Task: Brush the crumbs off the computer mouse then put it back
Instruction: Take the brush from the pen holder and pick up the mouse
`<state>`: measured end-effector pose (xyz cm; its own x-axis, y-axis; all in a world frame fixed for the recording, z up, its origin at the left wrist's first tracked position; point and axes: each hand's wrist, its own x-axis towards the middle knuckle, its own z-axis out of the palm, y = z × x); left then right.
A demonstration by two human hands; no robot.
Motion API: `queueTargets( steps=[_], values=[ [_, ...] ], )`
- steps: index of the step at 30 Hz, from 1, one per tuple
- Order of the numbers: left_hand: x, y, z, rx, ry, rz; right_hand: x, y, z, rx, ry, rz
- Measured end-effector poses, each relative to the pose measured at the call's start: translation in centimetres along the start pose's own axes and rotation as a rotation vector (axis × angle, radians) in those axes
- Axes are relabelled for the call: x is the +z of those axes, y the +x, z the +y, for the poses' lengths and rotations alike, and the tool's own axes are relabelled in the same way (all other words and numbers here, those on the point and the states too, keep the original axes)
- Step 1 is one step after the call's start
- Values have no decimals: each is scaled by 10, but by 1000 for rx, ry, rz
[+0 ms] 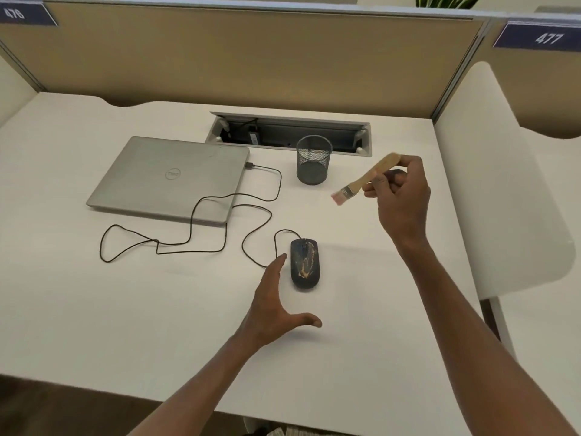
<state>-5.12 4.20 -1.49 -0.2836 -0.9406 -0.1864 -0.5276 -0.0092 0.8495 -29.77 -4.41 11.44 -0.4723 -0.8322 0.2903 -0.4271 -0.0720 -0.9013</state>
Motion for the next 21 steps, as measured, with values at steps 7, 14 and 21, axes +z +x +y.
queueTargets(
  steps=[7,14,21],
  values=[
    [-13,31,-8,-23,142,-151,-18,-5,1,-2,-26,10],
    [-14,60,-7,10,206,-152,-29,-13,4,7,-2,-6],
    [-8,68,-11,14,232,-87,-29,-16,7,24,-6,-31]
  ],
)
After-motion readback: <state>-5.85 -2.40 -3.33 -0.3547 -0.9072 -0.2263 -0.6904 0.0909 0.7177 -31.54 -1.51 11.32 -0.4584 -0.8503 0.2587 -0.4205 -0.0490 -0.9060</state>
